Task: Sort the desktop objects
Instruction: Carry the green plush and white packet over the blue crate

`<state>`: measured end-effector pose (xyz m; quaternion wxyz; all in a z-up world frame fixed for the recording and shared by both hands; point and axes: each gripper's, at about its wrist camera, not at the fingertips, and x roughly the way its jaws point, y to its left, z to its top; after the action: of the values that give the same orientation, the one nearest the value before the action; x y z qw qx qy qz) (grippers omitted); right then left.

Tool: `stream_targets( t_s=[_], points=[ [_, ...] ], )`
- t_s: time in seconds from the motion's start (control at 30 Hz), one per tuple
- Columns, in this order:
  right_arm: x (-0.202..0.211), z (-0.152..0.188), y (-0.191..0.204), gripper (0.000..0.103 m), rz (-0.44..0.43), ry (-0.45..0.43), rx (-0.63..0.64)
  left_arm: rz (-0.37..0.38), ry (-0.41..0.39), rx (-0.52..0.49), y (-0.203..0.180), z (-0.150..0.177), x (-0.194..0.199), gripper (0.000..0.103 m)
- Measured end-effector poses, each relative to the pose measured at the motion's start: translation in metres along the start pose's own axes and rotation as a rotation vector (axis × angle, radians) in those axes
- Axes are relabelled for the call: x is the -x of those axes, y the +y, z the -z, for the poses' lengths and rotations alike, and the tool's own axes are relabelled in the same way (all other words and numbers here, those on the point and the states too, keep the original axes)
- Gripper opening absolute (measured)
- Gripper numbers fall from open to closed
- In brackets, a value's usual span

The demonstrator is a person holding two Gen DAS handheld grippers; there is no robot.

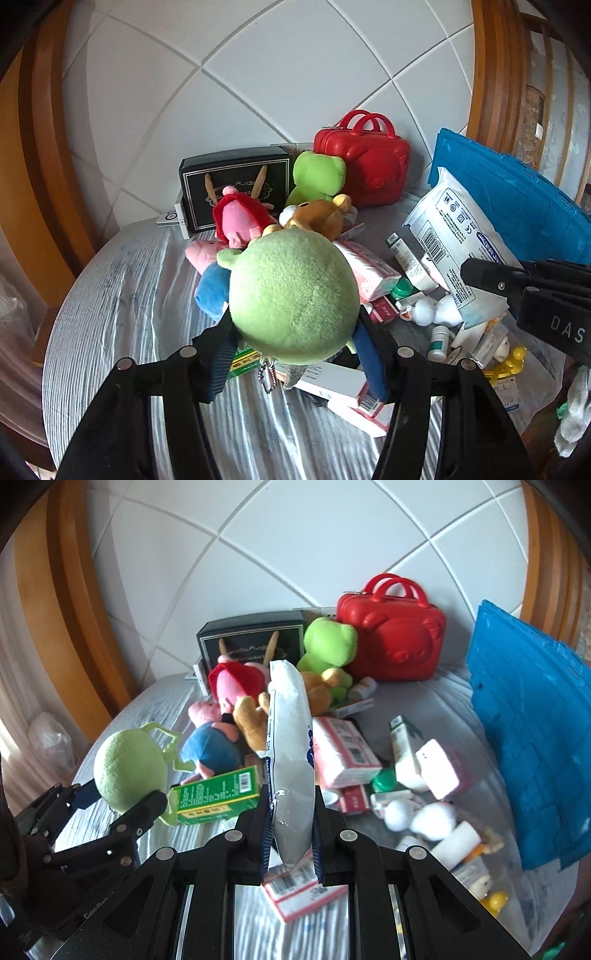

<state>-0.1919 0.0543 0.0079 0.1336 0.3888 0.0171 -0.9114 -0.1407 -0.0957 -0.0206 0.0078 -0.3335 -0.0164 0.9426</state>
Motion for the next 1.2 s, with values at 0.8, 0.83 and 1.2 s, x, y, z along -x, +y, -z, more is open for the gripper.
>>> stream_targets(
  t_s=[0.8, 0.83, 1.2],
  points=[
    [0.108, -0.014, -0.251, 0.017, 0.055, -0.217, -0.081, 0.134, -0.093, -0.13, -0.282, -0.095, -0.018, 0.058],
    [0.113, -0.016, -0.261, 0.017, 0.062, -0.228, -0.083, 0.143, -0.1, -0.132, -0.293, -0.101, -0.019, 0.058],
    [0.177, -0.027, -0.392, 0.017, 0.175, -0.38, -0.185, 0.219, -0.138, -0.227, -0.429, -0.161, -0.022, 0.058]
  ],
)
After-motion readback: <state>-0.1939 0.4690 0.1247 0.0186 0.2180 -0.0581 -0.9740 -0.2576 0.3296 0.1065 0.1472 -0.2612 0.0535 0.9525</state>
